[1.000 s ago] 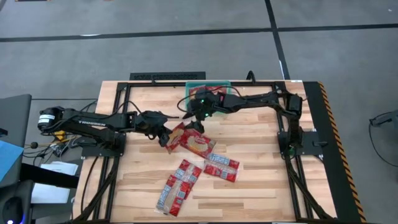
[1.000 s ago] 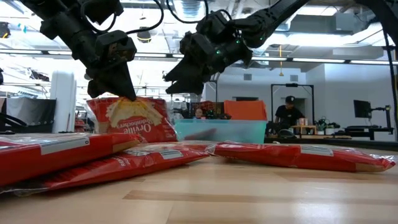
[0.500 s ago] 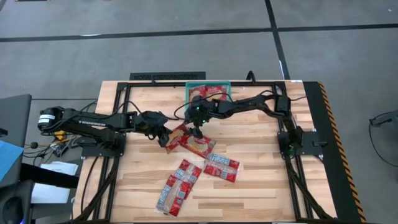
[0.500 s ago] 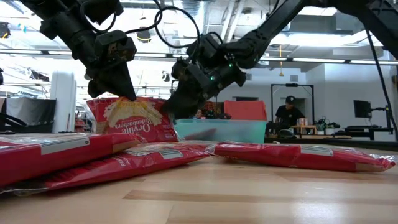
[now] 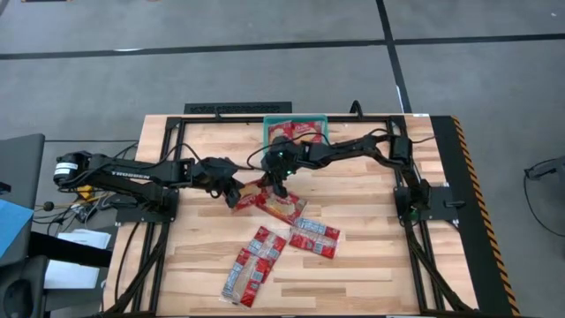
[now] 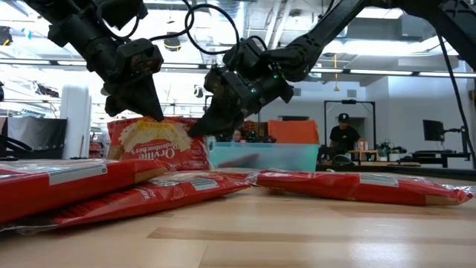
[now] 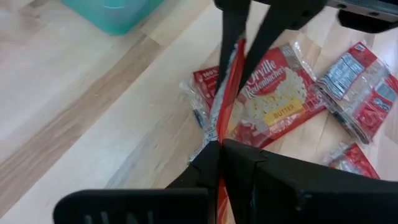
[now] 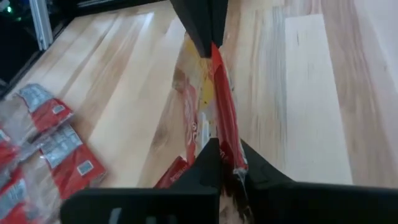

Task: Sort popcorn bags into baskets
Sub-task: Put the red popcorn bag into the green bin

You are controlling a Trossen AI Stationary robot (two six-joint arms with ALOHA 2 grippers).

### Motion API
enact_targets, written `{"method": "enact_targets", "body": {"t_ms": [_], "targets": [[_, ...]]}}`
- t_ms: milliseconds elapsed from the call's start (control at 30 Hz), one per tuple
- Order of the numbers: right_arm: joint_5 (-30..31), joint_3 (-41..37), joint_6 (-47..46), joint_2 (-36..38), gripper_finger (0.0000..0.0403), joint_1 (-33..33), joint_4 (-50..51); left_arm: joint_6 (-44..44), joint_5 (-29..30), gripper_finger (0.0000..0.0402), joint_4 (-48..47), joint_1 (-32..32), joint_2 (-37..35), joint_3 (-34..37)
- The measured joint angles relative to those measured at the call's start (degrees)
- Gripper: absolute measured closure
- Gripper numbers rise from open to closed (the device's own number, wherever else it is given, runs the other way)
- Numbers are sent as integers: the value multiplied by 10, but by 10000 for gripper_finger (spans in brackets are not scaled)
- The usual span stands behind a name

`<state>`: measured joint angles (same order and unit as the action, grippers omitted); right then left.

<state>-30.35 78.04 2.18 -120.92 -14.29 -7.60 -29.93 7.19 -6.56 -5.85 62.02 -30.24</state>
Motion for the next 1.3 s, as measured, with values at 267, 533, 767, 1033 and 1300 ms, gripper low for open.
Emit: {"method": "enact_targets", "body": {"t_ms": [267, 533, 767, 1033, 1300], "targets": [[9, 33, 19, 60, 389, -41, 156, -8, 11, 386, 11, 0, -20, -1], [74, 91, 121, 164, 389, -133, 367, -14, 23, 317, 7, 0, -92, -1], [124, 205, 273, 174, 389, -213, 556, -25, 34, 276, -17, -1, -132, -1], [117, 372, 383, 58, 390, -256, 743, -75, 31, 266, -56, -1, -133, 0], [80, 489, 412, -24, 390, -255, 817, -94, 31, 266, -67, -1, -133, 0]]}}
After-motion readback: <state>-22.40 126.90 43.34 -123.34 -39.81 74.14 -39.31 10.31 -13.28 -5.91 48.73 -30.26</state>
